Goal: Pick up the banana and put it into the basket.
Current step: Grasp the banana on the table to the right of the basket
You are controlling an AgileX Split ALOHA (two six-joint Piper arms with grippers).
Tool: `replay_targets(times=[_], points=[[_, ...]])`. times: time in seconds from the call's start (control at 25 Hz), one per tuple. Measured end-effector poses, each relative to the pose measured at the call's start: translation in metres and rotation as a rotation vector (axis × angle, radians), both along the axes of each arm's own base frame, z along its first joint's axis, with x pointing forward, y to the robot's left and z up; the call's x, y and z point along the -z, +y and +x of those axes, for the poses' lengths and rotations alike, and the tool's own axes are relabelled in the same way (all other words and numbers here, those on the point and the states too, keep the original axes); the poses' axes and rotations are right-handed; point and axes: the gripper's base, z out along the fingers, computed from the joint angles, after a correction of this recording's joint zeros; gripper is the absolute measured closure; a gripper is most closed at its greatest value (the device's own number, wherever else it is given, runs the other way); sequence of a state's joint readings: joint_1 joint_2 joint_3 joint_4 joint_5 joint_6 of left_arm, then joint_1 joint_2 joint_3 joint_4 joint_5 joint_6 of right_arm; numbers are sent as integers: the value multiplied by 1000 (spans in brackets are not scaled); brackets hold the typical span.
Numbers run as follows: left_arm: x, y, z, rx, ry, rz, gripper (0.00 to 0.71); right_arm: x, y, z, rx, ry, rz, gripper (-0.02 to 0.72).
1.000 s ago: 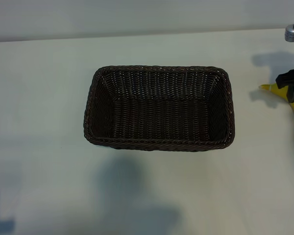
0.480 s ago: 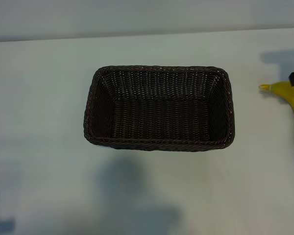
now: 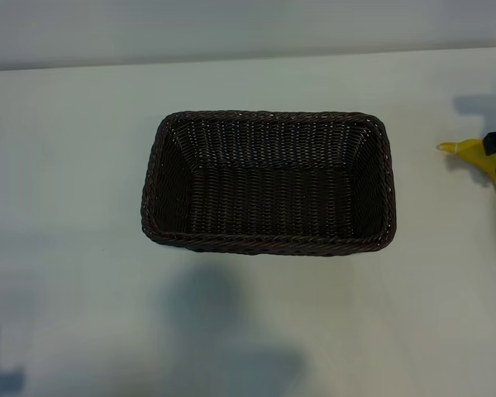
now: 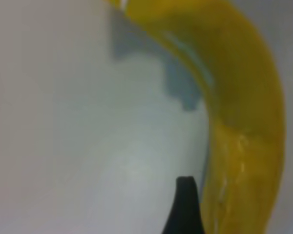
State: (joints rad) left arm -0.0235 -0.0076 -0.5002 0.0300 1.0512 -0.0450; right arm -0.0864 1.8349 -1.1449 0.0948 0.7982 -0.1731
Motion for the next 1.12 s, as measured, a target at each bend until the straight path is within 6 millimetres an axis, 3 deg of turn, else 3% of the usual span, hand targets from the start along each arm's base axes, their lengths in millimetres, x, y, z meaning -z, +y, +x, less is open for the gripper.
replay_targets(times=[0.76,0.88,1.0,1.12], points=[[0,0,0,1,1,1,151,46,-1,10,3,59,0,116],[0,0,0,1,1,1,151,46,-1,11,5,57,0,167],[0,0,0,1,1,1,151,46,-2,11,8,57,-1,283],[0,0,0,1,1,1,151,46,-1,10,8,59,0,282]])
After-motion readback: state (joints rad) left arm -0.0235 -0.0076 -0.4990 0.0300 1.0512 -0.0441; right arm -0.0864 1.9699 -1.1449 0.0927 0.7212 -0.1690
